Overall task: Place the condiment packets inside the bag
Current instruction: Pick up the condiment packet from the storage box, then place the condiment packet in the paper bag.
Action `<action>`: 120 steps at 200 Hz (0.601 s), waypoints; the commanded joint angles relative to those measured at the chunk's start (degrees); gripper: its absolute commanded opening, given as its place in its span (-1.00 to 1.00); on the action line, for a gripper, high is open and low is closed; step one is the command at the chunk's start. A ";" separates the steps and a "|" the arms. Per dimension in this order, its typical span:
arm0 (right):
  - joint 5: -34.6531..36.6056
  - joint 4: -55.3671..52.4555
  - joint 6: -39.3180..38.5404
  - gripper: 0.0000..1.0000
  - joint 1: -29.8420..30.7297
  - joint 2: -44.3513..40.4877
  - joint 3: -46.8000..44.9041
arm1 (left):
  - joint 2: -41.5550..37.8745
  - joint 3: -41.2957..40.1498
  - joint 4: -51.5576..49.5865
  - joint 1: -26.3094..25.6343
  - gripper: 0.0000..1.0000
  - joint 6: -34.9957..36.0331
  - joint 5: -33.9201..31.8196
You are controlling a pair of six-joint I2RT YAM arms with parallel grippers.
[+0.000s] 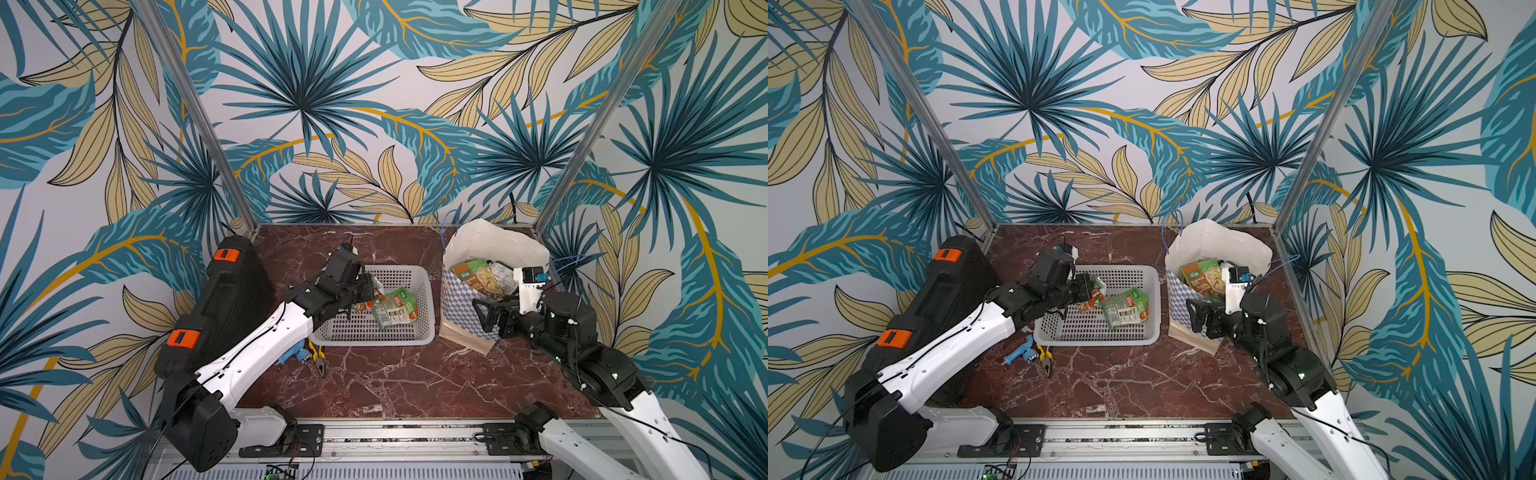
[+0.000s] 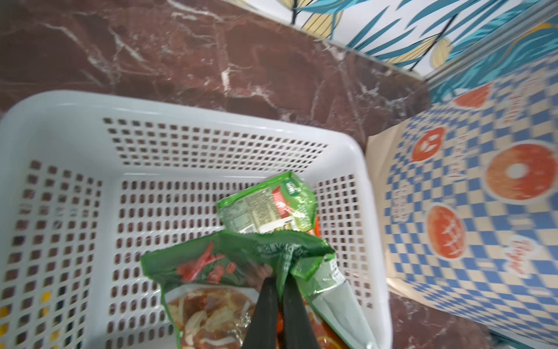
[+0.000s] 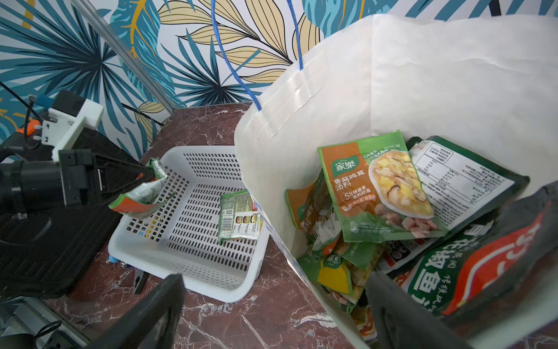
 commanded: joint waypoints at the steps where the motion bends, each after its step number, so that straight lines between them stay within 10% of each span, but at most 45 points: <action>1: 0.84 -1.96 0.87 0.99 -0.22 -1.70 -1.95 | -1.15 4.04 8.22 -1.38 -1.00 0.16 6.28; 120: 12.56 -6.20 6.59 0.99 -0.21 -8.58 -6.33 | 3.80 14.77 27.25 -17.00 -1.00 13.68 6.25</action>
